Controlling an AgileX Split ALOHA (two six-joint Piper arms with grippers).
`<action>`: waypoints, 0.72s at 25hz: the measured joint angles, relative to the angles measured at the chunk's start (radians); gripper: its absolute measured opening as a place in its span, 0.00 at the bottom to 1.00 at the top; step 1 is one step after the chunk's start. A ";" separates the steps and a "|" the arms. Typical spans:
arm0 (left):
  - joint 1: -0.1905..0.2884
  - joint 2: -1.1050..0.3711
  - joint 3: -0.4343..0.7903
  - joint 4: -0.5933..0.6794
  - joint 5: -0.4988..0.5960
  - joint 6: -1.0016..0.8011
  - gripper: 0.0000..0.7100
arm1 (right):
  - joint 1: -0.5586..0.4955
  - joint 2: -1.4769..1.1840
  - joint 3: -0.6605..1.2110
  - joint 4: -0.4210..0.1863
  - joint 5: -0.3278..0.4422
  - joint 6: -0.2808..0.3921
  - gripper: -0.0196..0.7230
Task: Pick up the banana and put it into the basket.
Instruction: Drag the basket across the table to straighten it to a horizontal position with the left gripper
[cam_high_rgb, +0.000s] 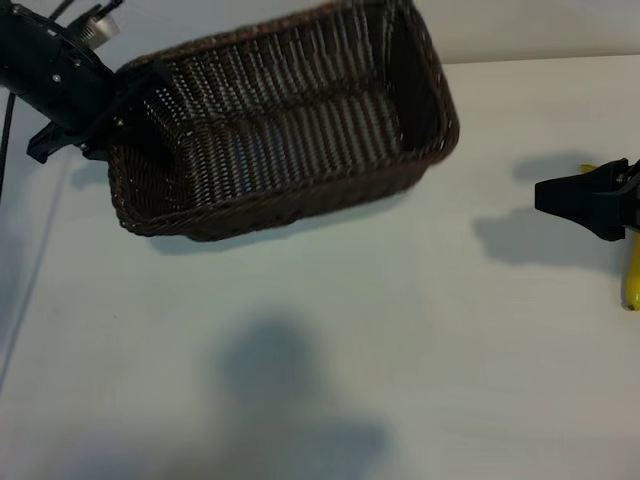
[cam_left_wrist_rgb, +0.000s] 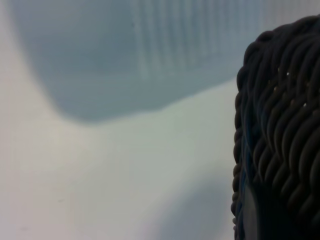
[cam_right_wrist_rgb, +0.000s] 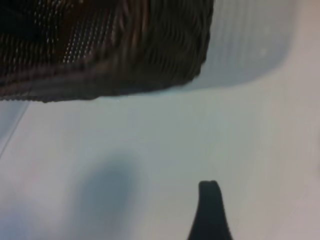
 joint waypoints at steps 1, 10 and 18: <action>-0.012 0.008 -0.009 0.025 0.000 0.000 0.23 | 0.000 0.000 0.000 0.000 0.000 0.000 0.76; -0.141 0.072 -0.016 0.058 -0.020 0.003 0.23 | 0.000 0.000 0.000 0.000 0.000 0.001 0.76; -0.177 0.120 -0.016 0.085 -0.100 -0.015 0.23 | 0.000 0.000 0.000 0.000 0.000 0.001 0.76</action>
